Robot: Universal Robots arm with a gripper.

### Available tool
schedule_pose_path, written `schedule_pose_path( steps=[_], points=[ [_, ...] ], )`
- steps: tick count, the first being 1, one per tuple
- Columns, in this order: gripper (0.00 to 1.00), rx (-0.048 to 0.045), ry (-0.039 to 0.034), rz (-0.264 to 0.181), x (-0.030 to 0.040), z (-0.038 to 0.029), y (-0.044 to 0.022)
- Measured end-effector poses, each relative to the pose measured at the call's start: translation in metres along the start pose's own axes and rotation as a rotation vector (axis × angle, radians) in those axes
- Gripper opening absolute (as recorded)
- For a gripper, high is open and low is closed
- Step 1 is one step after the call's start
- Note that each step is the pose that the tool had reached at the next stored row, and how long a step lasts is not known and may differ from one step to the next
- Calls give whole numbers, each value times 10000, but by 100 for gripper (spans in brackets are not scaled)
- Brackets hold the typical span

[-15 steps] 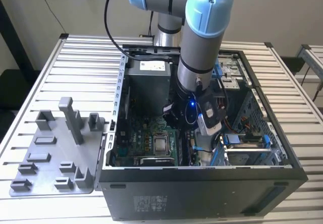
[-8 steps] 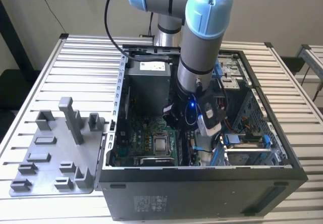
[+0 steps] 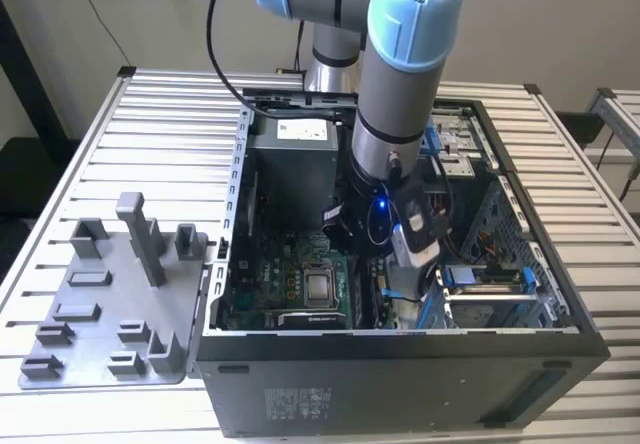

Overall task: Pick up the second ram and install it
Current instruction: 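Insert the second ram into the second slot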

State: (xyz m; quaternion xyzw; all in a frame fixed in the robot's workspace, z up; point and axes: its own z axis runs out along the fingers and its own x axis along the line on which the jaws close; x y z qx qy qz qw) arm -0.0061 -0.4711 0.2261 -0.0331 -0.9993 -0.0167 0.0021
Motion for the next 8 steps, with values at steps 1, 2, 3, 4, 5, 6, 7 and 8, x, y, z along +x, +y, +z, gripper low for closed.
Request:
schedule_pose_path(
  steps=[1, 2, 3, 4, 5, 6, 7, 8],
  points=[
    [14, 4, -2, -1, 0, -6, 1],
    [14, 1, -14, -3, 0, -5, 1],
    [14, -3, -55, -10, 1, -4, 1],
    [14, -4, -96, -20, 1, -5, 1],
    [14, -4, -120, -28, 1, -6, 0],
    [14, -5, -142, -40, 1, -6, 0],
    [14, -6, -161, -63, 1, -6, 0],
    [14, -5, -177, -86, 2, -5, 0]
  ],
)
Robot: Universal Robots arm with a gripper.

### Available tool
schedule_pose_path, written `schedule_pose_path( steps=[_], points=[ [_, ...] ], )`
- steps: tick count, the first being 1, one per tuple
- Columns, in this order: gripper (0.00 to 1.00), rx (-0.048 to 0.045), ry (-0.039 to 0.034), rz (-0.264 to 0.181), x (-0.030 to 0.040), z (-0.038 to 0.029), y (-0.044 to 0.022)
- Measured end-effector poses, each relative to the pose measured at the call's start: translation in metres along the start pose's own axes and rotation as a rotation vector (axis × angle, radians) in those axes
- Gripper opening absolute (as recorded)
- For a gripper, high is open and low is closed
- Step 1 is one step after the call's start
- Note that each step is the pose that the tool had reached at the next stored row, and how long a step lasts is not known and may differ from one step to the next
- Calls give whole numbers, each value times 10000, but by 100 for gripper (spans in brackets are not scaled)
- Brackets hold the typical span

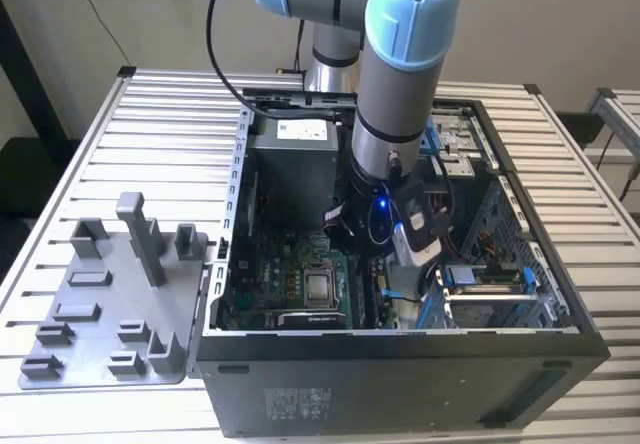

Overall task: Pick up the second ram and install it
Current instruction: 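Insert the second ram into the second slot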

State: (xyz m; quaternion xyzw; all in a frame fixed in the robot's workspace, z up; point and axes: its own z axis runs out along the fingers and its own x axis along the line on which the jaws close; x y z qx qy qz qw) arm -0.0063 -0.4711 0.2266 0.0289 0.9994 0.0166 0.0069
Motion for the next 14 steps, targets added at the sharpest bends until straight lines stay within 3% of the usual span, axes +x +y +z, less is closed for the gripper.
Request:
schedule_pose_path(
  steps=[14],
  points=[
    [14, -25, -2, -24, 1, 41, -1]
  ],
)
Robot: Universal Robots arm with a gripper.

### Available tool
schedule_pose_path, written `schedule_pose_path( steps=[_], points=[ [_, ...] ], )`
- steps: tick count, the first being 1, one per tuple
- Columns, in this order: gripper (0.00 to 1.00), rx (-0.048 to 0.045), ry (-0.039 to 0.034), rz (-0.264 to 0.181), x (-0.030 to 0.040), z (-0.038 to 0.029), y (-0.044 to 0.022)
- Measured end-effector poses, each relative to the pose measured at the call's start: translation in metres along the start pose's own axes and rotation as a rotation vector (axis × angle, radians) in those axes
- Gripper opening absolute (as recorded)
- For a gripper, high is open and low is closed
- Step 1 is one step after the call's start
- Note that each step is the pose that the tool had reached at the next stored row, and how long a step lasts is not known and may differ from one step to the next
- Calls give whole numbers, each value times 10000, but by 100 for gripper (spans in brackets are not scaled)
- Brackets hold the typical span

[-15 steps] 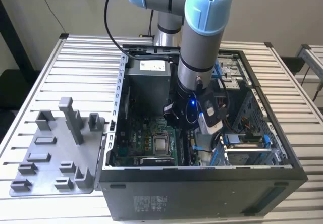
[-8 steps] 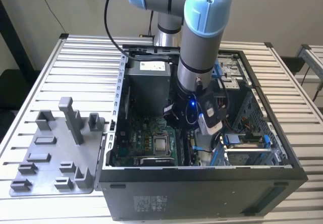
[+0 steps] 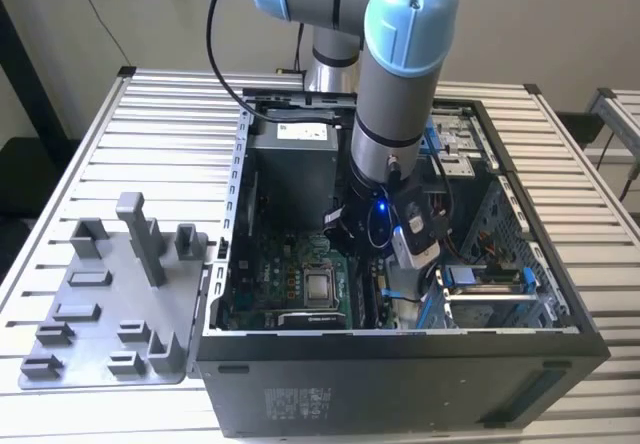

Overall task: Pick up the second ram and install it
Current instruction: 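Insert the second ram into the second slot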

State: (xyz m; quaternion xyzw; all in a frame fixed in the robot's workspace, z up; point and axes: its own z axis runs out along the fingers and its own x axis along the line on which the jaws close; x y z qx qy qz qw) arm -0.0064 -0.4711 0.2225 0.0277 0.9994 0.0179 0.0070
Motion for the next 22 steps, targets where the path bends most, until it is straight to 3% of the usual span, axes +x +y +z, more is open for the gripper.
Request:
schedule_pose_path(
  steps=[17, 22],
  points=[
    [14, -28, 13, -296, 19, -3, -9],
    [14, -28, 13, -301, 20, 37, -10]
  ],
)
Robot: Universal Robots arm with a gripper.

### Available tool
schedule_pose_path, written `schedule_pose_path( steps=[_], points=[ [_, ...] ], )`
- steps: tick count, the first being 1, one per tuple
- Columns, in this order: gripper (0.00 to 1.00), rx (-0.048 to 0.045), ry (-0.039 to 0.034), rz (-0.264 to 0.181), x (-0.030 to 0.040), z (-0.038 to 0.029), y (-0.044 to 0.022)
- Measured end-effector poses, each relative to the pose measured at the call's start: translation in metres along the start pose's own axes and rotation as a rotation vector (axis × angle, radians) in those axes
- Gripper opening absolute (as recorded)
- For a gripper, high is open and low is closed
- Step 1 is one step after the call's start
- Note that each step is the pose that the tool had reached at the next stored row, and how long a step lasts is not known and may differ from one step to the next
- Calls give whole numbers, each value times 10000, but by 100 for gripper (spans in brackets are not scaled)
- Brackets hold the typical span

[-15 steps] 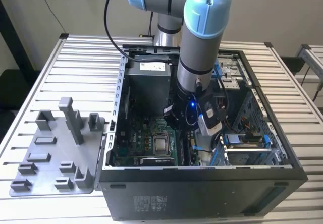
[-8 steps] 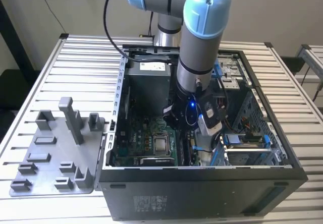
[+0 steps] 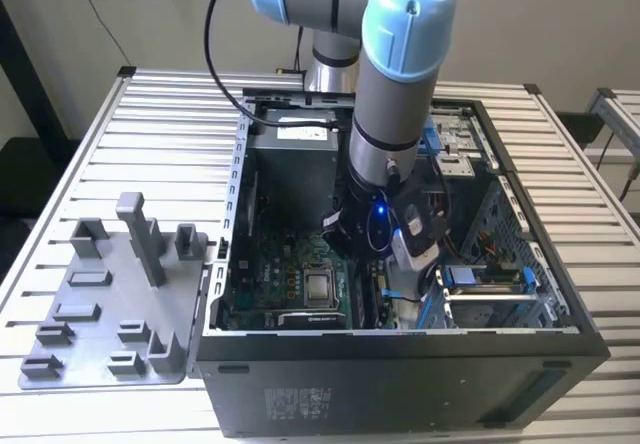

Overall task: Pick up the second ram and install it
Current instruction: 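Insert the second ram into the second slot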

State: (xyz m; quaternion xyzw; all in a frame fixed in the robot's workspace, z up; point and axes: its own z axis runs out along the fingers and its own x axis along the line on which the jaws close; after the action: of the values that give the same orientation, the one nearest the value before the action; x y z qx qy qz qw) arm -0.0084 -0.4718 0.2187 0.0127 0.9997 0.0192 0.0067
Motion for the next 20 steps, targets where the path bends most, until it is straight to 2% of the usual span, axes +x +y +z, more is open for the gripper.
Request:
schedule_pose_path(
  steps=[4, 12, 13, 14, 20],
  points=[
    [14, 0, 1, 0, 1, 43, -1],
    [15, 1, 0, 1, 1, 54, -2],
    [22, 1, 1, 1, 1, 55, -2],
    [22, 3, 4, 1, 1, 43, -2],
    [22, 0, 3, 3, -3, -223, 9]
  ],
)
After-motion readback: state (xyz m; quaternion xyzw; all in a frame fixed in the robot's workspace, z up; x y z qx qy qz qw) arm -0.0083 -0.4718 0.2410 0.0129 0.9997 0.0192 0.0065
